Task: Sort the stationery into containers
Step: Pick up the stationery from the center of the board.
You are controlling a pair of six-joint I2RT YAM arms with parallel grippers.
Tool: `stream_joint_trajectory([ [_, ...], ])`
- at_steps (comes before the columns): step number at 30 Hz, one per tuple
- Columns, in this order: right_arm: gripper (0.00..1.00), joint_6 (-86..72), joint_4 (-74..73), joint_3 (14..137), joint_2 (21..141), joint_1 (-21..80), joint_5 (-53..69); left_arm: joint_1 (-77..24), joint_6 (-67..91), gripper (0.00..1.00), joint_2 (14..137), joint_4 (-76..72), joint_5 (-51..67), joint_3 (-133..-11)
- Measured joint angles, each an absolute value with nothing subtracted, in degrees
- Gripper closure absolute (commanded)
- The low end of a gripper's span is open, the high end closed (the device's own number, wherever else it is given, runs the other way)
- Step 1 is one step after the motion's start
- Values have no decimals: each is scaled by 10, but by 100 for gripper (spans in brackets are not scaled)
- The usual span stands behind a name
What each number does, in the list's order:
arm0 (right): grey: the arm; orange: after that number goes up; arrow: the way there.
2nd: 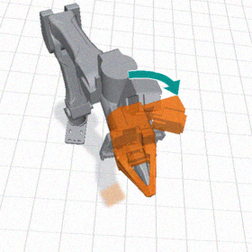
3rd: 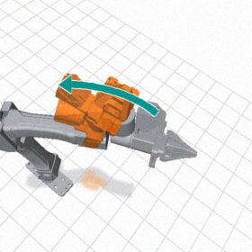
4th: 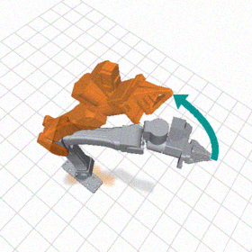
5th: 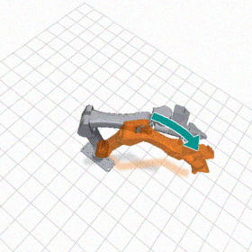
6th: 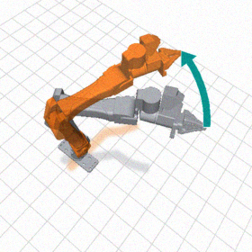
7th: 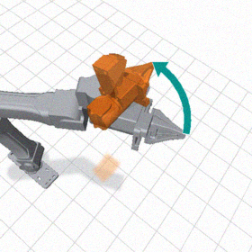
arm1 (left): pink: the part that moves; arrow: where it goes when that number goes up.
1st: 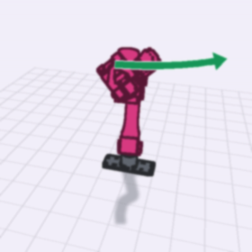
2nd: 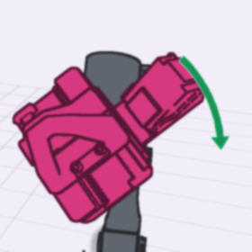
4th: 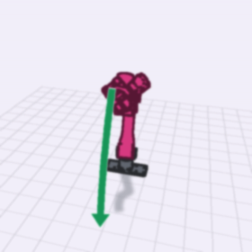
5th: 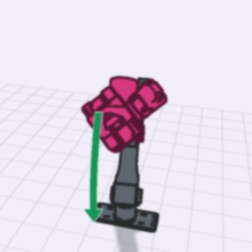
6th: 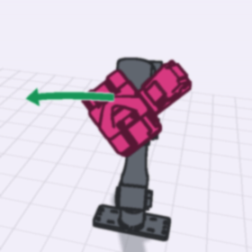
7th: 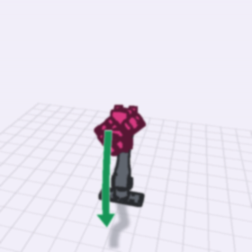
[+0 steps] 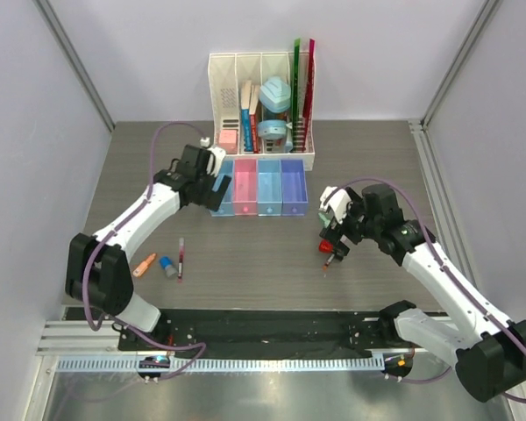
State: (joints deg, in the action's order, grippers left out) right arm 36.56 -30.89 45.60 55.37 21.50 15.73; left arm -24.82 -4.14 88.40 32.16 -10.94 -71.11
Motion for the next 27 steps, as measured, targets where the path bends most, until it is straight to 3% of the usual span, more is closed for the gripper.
stream_joint_trajectory([
  [9,0,398,-315,391,600,231,140,-193,-82,0,770,363,-63,-549],
  [19,1,459,-331,379,618,231,117,-191,-113,0,696,363,-2,-526],
  [27,8,491,-334,379,683,226,137,-191,-151,0,666,365,65,-503],
])
